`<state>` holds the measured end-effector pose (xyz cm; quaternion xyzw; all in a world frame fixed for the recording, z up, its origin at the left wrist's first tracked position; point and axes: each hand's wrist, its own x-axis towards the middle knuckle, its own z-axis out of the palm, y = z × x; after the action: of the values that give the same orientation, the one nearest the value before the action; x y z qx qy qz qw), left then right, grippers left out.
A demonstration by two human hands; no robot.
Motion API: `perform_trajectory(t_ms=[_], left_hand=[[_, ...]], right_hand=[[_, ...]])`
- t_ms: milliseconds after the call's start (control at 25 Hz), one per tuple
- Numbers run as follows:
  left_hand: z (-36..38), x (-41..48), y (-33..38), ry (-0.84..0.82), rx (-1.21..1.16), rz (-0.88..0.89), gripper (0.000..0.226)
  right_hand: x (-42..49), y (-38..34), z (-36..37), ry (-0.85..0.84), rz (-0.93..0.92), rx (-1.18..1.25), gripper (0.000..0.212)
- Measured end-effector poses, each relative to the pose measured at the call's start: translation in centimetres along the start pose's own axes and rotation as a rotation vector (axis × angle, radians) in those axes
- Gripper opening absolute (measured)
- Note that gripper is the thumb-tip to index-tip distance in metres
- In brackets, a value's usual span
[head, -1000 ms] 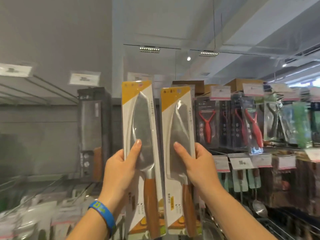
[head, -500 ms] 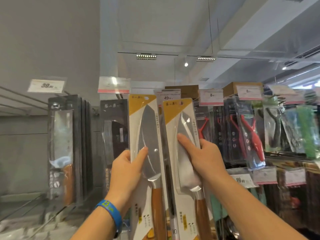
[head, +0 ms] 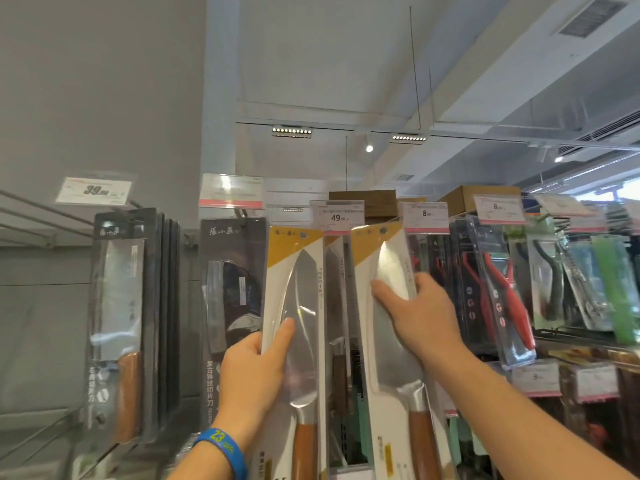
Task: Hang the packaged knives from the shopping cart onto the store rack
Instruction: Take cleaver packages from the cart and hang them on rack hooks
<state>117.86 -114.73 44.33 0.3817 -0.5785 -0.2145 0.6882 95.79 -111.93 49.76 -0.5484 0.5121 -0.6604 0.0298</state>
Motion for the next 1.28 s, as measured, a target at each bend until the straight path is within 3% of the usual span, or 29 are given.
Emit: perform_trajectory(t_ms=[80,160,240,400,600,760,840,1000,1280], left_hand=[[-0.2,0.1,-0.2,-0.022,0.017,-0.012,0.057],[-0.5,0.6,-0.2,-0.022,0.048,-0.024,0.060],[-0.9,1.4,-0.4,0.001,0.066,-0.049,0.063],[-1.2,1.7,-0.5,0.007,0.015,-0.029,0.064],[-1.9,2.3,-0.4,-0.011,0.015,0.042,0.058],[-2.9,2.8,0.0,-0.046,-0.031,0.063,0.055],[-3.4,2.9,0.1,-0.065,-0.031,0.098,0.057],[-3.5,2.6,-0.3,-0.023,-0.015,0.177,0.060],[-1.8,2.9,-0.4,-0.007,0.049,0.113,0.068]], right_hand=[[1.0,-1.7,-0.2,0.050,-0.080,-0.026,0.046],[1.8,-2.9,-0.8,0.081,-0.100,-0.030,0.043],[2.0,-2.8,-1.4,0.099,-0.032,0.009,0.043],[1.2,-0.6,-0.3,0.035,0.091,-0.138,0.041],[0.2,0.2,1.7,0.019,0.140,-0.165,0.038],[0.8,-1.0,2.2,0.027,0.127,-0.003,0.041],[1.0,-1.9,1.9,0.068,0.099,0.105,0.040],[0.6,-1.5,2.0,0.146,-0.028,0.024,0.038],[3.0,-2.2,0.6,0.148,-0.184,-0.055,0.057]])
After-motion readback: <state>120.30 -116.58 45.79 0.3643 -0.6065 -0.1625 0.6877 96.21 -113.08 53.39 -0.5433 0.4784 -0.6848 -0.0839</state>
